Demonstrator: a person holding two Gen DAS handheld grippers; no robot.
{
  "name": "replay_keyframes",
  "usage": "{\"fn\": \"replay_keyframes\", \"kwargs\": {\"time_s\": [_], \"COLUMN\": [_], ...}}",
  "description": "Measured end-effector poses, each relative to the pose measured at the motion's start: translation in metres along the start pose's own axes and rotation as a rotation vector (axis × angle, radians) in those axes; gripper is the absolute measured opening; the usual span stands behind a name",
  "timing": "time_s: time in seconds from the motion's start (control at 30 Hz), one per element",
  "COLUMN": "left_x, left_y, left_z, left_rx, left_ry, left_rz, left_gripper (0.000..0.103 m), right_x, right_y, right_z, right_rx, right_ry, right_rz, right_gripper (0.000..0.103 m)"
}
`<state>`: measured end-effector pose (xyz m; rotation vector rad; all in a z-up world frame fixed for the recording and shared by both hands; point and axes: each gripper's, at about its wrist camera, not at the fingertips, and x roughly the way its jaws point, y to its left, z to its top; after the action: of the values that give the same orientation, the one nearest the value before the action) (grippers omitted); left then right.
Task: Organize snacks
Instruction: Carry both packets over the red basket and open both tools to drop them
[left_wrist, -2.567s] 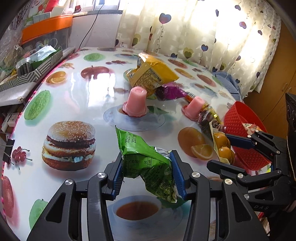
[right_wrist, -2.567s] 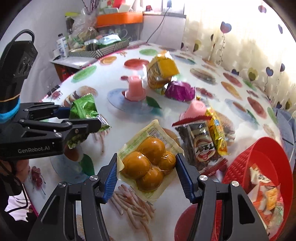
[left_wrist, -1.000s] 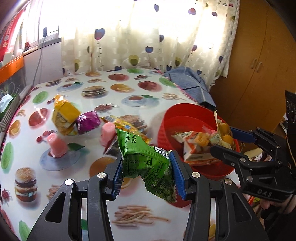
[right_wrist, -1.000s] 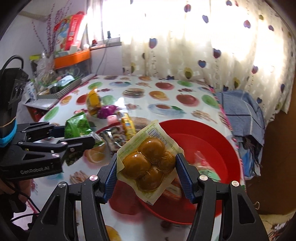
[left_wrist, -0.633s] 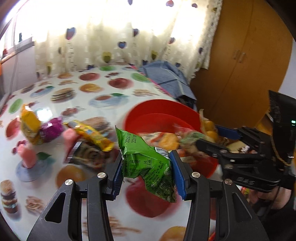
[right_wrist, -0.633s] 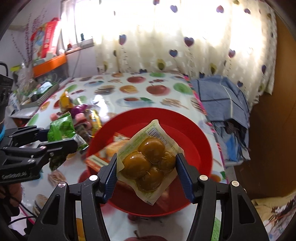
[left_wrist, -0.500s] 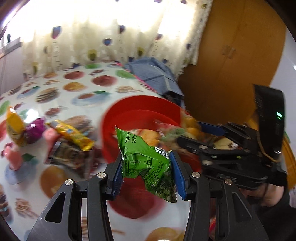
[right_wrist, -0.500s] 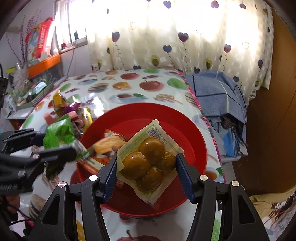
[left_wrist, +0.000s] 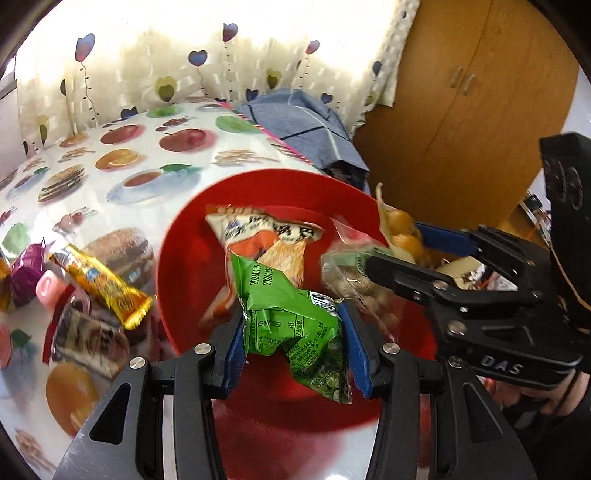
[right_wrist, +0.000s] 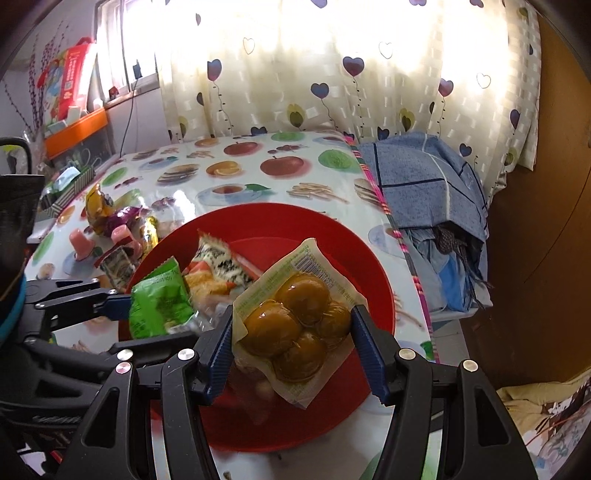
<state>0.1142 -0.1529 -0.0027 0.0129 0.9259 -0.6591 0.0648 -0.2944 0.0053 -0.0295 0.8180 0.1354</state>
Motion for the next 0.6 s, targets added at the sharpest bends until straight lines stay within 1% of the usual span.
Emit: {"fn": "replay_keyframes", "kwargs": {"time_s": [0.07,0.13,0.2,0.23,0.27,0.33,0.6], "left_x": [0.004,0.005,0.003,0.001,-0.001,-0.005,-0.030], "left_y": [0.005,0.008,0.011,0.012,0.013,0.013,0.006], "left_z": [0.007,0.011,0.013,0.012,0.011,0.010,0.004], "left_rx": [-0.009,-0.011,-0.020,-0.023,-0.028,-0.030,-0.025], "left_ry": [-0.005,-0.016,-0.026,-0.034,-0.040,-0.054,-0.100], "left_rz": [0.011,0.040,0.040,0.040,0.052,0.084,0.153], "left_gripper": [0.048,0.048,0.051,0.053,0.058,0.065,0.066], "right_x": [0.006,0.009,0.009,0.008,0.008,0.006,-0.011], "right_y": [-0.004,-0.007,-0.006,-0.005,-0.003,0.002,0.016], "right_z": [0.005,0.009,0.010,0.009,0.008,0.003,-0.009], "right_rx": [0.010,0.020,0.013,0.005,-0.003,-0.014,-0.032], "right_ry": [-0.001,0.002,0.003,0.006,0.011,0.022,-0.004], "right_rz": [-0.004,0.004,0.008,0.010,0.017,0.031,0.039], "right_gripper": [0.059,0.059,0.060,0.060,0.060,0.061,0.066]}}
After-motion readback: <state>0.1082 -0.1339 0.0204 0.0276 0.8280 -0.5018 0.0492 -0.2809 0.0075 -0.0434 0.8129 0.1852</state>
